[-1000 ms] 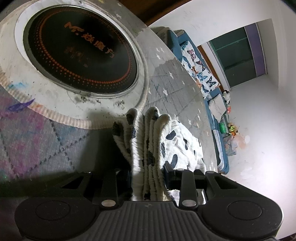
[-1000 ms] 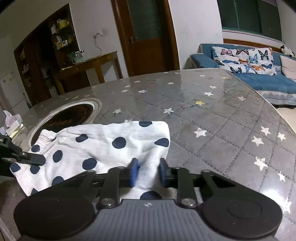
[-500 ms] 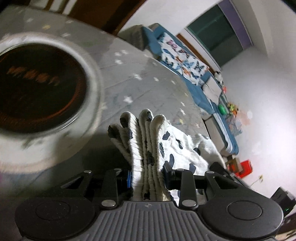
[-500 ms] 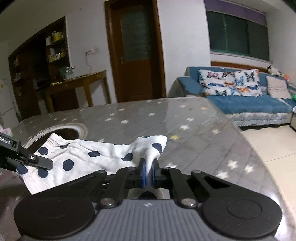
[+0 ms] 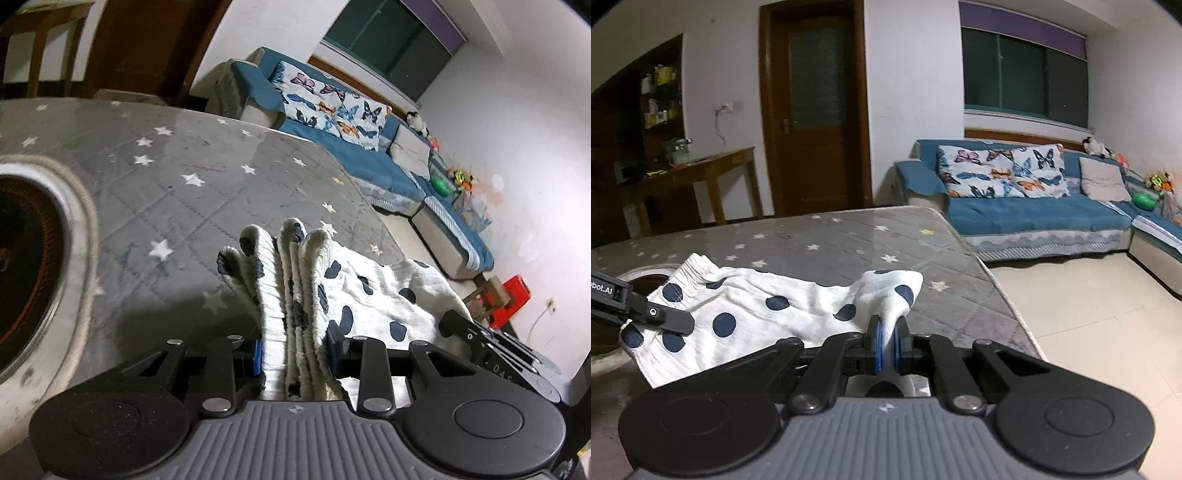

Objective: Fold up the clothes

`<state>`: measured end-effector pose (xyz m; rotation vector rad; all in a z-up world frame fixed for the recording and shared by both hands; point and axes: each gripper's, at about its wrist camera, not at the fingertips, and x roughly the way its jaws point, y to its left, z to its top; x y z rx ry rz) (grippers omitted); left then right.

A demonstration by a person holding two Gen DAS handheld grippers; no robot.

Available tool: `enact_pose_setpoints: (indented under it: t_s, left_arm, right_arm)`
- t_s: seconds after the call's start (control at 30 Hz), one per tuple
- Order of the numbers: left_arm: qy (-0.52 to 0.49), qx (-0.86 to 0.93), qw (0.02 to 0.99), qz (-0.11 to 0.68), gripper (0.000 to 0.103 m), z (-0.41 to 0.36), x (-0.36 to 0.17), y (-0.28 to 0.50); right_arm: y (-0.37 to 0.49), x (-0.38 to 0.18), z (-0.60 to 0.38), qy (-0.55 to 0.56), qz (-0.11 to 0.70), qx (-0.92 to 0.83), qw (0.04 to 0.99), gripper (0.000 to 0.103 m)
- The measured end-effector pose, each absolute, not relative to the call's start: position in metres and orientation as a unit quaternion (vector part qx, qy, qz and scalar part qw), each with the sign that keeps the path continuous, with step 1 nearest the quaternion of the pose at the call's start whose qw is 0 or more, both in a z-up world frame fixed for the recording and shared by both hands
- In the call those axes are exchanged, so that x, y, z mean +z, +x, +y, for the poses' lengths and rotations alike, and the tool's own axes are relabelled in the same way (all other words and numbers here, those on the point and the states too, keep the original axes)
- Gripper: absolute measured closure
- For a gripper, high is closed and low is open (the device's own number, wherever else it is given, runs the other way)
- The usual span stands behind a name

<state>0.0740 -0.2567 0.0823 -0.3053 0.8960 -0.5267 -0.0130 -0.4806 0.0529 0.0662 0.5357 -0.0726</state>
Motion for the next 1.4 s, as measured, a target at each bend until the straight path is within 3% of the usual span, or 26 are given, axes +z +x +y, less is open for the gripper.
enact_pose_setpoints:
  t_s: [0.33,0.73,0.93,1.07,1.4]
  left_arm:
    - [-0.104,-0.239,0.861,0.437,0.065,-0.280,0.063,0.080]
    - [-0.060,-0.218,0.881,0.416,0.035,-0.281,0.074,0.075]
    - [-0.039,-0.208,0.896,0.391,0.019,-0.278,0.084,0.074]
    - [-0.035,-0.201,0.900,0.385,0.018,-0.282,0.085,0.084]
    - [-0.023,-0.181,0.896,0.405,0.018,-0.288,0.062,0.115]
  right_arm:
    - [0.000,0.024,-0.503,0.042,0.297,-0.056,0.952,0.096]
    - [-0.002,0.032,-0.508,0.062,0.292,-0.045,0.953,0.074]
    - [0.006,0.035,-0.508,0.086,0.290,-0.028,0.953,0.073]
    - [0.020,0.032,-0.504,0.085,0.298,-0.025,0.950,0.067]
    - [0.059,0.016,-0.497,0.082,0.324,-0.021,0.942,0.065]
